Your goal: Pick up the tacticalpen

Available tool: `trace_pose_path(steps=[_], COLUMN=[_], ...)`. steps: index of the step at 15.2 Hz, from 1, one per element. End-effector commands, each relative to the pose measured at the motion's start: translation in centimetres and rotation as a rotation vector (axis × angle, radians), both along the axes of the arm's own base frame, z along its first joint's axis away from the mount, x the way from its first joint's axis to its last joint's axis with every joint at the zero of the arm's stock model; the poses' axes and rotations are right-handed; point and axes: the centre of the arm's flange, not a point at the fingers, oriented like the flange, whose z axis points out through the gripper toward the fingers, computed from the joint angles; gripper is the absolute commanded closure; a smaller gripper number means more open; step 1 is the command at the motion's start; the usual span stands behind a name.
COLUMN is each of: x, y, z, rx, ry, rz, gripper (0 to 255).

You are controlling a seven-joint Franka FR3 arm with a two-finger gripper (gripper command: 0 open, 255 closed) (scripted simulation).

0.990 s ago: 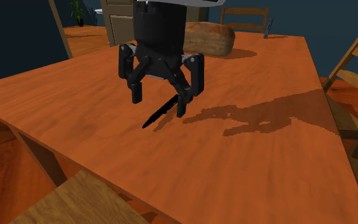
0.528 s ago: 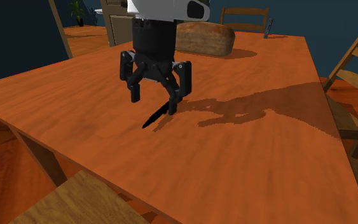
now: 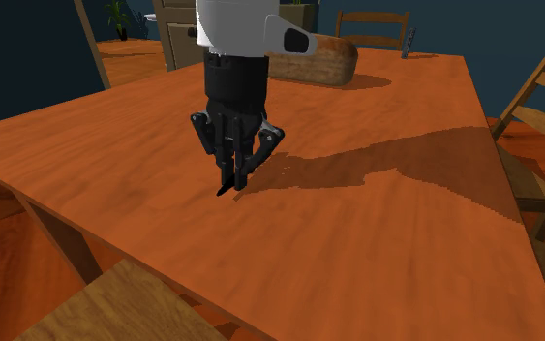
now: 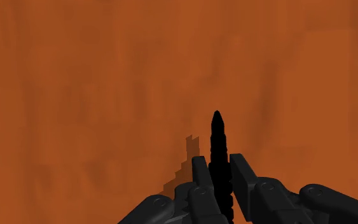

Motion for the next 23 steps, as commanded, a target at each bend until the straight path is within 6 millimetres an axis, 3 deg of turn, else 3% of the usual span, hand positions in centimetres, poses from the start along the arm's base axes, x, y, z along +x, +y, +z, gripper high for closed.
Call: trace_pose_path(steps=[1,7,23], x=[0.0,0.0,0.0], y=[0.0,0.1,0.1], z=[0.0,-0.1,7.9], rx=[0.000,0.000,0.000], ry=[0.000,0.000,0.000], rz=[0.000,0.000,0.000], gripper=[255,255,255])
